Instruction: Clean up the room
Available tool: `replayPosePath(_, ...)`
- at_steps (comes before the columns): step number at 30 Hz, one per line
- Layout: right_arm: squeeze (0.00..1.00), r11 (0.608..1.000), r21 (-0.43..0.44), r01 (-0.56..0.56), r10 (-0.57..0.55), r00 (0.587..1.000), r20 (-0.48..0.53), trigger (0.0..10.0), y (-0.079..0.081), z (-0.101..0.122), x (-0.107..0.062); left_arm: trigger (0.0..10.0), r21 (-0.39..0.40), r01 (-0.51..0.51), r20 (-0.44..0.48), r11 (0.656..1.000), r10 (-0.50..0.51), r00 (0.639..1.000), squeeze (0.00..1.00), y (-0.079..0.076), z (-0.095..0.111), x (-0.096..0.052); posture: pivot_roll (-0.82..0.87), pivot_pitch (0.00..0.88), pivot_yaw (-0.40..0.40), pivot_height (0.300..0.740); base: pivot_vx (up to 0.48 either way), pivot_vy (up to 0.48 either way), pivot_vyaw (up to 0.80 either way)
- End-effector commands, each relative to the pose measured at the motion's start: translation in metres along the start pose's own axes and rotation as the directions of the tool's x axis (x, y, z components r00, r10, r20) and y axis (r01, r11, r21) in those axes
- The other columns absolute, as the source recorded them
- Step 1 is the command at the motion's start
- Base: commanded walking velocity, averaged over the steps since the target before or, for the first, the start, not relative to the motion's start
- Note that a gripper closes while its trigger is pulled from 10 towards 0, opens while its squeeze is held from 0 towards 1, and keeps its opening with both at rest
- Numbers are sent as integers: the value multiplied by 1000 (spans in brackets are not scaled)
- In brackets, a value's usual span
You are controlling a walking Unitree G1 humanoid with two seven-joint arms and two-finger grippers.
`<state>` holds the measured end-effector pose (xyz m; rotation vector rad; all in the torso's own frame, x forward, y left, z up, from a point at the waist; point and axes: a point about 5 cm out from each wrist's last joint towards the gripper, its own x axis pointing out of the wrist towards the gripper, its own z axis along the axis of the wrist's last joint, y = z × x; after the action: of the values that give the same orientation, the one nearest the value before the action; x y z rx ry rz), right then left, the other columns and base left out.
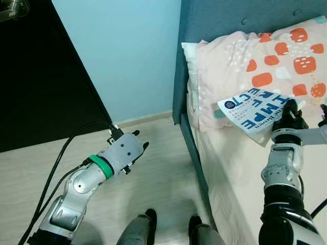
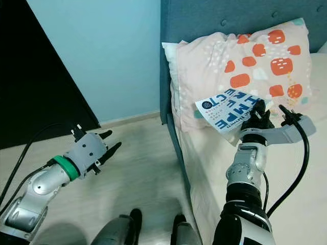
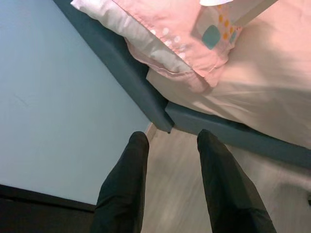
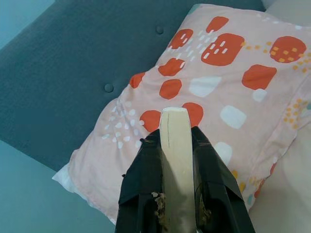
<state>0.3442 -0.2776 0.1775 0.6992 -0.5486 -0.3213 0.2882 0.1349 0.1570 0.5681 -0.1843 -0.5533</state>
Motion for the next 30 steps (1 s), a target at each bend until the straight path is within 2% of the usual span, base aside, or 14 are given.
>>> replayPosePath(1,0,1000,5,-20,19,997,69,10000,1,13,4,10000,-10,8,-35,1000,-9,999,0,-5,-8,-2,180,200,89,670,0,0,0)
replayPosePath(12,0,1000,16,-18,16,996,88,10000,-1,18,2,10000,-11,-4,-33,1000,4,999,0,-4,-8,3,171,178,98,645,0,0,0)
replayPosePath(17,0,1000,22,-2,0,996,93,10000,-7,19,1,10000,7,3,-43,1000,-3,999,0,-2,-11,1,173,178,103,625,0,0,0)
replayPosePath(30,0,1000,24,5,-7,996,87,10000,-8,17,1,10000,18,2,-55,1000,-1,999,0,-1,-14,-3,180,184,107,600,0,0,0)
